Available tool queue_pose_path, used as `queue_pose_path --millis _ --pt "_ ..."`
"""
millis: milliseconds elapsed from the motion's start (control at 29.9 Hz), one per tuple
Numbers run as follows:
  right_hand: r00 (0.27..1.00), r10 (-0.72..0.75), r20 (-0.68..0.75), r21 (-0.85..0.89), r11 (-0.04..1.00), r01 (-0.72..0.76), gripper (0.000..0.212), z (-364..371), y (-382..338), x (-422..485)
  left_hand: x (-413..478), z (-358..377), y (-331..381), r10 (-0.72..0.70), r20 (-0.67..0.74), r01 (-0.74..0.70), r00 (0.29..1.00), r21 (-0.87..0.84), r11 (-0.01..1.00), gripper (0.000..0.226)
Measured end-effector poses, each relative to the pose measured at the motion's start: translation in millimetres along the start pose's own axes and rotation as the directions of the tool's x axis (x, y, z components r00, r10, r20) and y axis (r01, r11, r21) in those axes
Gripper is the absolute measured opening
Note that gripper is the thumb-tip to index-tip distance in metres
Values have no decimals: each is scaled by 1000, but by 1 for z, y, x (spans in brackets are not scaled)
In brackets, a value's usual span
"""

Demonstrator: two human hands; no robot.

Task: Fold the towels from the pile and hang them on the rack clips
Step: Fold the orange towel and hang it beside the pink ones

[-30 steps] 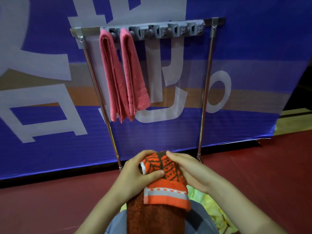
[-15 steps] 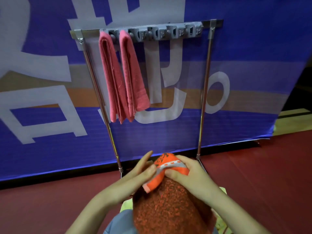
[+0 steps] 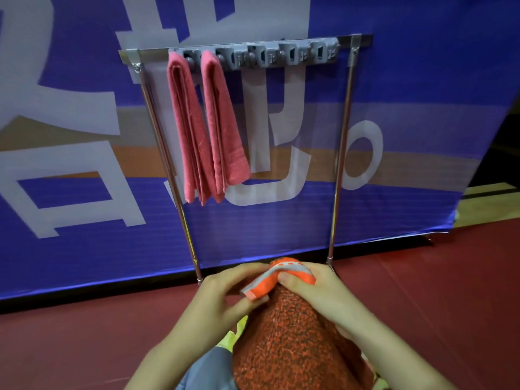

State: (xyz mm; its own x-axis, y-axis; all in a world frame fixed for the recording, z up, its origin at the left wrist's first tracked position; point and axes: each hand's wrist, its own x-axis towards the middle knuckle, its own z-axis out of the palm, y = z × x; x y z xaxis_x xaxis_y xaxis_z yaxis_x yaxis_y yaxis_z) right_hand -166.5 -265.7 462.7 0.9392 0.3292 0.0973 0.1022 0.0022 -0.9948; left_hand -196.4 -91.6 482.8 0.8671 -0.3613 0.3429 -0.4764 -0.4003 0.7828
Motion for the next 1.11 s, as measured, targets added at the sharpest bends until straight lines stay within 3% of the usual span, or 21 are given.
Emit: queue_pose_path --millis 134,301,402,502,536,636,737,837,1005,1105 --pt "998 -26 60 -25 999 27 23 -3 -3 1 2 -1 1 67 -37 -65 997 57 996 33" --pt "999 3 43 -39 999 -1 9 -3 -1 1 4 -3 5 102 -86 -93 991 101 991 30" --pt "998 2 63 -63 998 2 25 -4 -2 0 5 -3 1 46 -166 -42 985 31 999 26" --pt "998 -21 64 -177 984 32 46 -4 -2 -2 7 -4 3 -22 -238 13 971 -37 999 7" --pt "997 -25 74 -193 980 39 48 -4 -2 -4 8 -4 4 -44 -261 27 964 -67 997 8" --pt "990 -94 102 -225 968 115 28 -4 -3 -7 11 -9 10 -102 -331 73 938 -99 992 17" --pt "981 -189 42 -225 955 194 13 -8 2 -4 19 -16 16 -94 -373 74 923 -69 995 20" --pt "978 -208 33 -292 934 208 30 -13 10 -2 29 -29 26 -62 -441 39 895 -63 997 20" --pt "994 -113 2 -217 970 111 23 -22 19 2 47 -63 41 -3 -571 -33 821 -53 998 27" --pt "998 -51 -35 -253 967 40 32 -36 22 7 54 -88 41 14 -617 -44 786 -34 998 37"
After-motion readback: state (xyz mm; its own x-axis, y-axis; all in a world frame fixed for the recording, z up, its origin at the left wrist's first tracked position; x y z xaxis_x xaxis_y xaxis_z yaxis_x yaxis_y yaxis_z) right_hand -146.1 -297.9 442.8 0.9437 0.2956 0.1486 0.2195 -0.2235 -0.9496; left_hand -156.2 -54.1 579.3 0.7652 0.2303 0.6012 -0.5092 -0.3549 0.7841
